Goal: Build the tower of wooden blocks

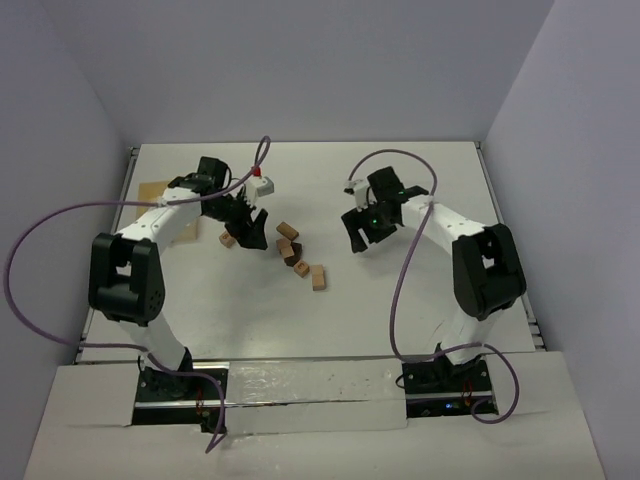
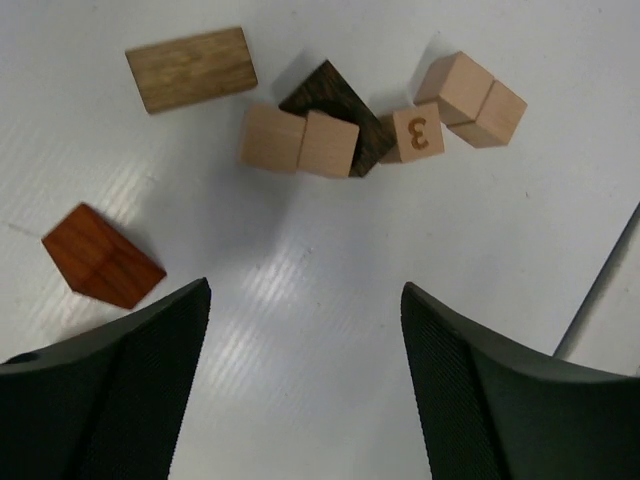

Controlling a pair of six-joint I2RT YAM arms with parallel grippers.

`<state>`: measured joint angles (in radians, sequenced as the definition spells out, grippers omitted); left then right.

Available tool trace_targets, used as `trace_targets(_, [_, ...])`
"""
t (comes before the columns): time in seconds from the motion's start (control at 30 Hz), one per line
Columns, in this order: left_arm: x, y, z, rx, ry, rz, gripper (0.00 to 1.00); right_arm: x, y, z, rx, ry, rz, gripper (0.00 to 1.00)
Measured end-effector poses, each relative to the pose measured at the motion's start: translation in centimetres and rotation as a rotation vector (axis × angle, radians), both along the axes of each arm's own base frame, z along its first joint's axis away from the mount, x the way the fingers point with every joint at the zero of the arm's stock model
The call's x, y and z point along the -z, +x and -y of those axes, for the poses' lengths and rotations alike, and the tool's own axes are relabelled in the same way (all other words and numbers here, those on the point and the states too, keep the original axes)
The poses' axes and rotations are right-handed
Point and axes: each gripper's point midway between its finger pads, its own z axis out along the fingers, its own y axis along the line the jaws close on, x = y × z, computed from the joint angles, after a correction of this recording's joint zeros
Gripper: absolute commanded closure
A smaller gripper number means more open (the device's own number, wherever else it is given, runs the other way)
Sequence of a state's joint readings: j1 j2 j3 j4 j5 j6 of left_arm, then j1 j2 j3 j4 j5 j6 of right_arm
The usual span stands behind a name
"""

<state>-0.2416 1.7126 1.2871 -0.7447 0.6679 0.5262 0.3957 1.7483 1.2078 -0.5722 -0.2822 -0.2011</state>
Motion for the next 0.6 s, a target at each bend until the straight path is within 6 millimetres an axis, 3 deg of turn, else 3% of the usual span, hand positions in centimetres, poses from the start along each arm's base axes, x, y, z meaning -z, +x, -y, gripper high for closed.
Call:
trace_targets(0.13, [1.1,2.0,1.2,0.077,0.016,0.012,0.03,-2.3,0.9,2.6,0.053,0.014,0.042,0.19])
trace_targets(0.27, [2.6,2.8,2.4,0.125,0.044,0.008,0.03,-3.8,0.5,3.0,0.052,0.024,0.079,0.18])
trace_targets(0.6, [4.9,1.7,5.1,0.187,0.122,0.0,0.04,-2.1,-1.9,5.2,0.092,0.003,0.023,0.18])
